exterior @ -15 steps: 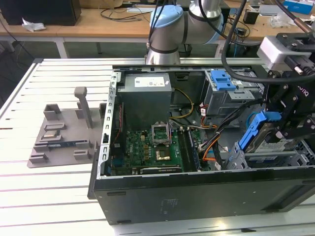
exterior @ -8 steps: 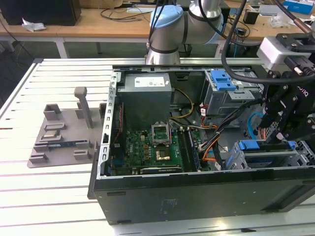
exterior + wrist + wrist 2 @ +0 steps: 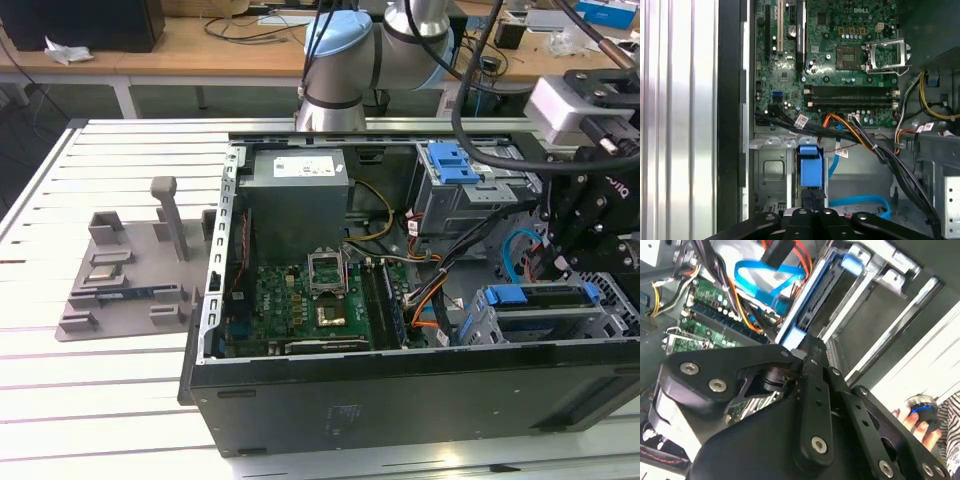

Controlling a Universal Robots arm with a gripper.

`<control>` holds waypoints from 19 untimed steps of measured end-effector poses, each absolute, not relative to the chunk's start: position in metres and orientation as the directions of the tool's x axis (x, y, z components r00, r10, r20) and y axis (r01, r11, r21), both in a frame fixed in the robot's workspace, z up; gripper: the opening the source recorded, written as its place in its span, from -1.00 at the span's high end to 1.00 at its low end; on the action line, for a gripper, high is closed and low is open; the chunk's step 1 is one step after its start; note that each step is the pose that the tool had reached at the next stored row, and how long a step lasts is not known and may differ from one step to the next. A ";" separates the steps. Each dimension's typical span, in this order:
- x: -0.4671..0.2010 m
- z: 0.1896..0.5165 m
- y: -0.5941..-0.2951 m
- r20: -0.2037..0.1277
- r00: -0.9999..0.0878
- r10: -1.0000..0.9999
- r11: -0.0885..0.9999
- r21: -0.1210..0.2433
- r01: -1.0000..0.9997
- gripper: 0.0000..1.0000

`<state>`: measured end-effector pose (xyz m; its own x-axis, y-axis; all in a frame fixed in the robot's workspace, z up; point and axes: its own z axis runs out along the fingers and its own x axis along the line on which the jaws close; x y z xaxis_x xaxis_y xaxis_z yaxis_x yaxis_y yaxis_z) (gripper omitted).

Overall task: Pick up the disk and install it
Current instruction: 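Insert the disk into the insertion slot, then insert the first disk wire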

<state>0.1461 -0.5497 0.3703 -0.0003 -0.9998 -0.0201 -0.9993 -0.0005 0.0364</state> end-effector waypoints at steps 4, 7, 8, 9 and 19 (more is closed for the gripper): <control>0.171 0.368 -0.544 -0.019 0.000 -1.000 -0.001 0.043 -0.999 0.79; 0.181 0.366 -0.541 -0.019 0.000 -1.000 -0.001 0.045 -0.999 0.79; 0.181 0.366 -0.541 -0.020 0.000 -1.000 -0.001 0.045 -0.999 0.79; 0.182 0.365 -0.541 -0.020 0.000 -1.000 -0.001 0.045 -0.999 0.79; 0.184 0.365 -0.540 -0.019 0.000 -1.000 -0.001 0.045 -0.999 0.52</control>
<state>0.1843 -0.5401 0.3650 -0.0002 -0.9998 -0.0188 -0.9990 -0.0006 0.0451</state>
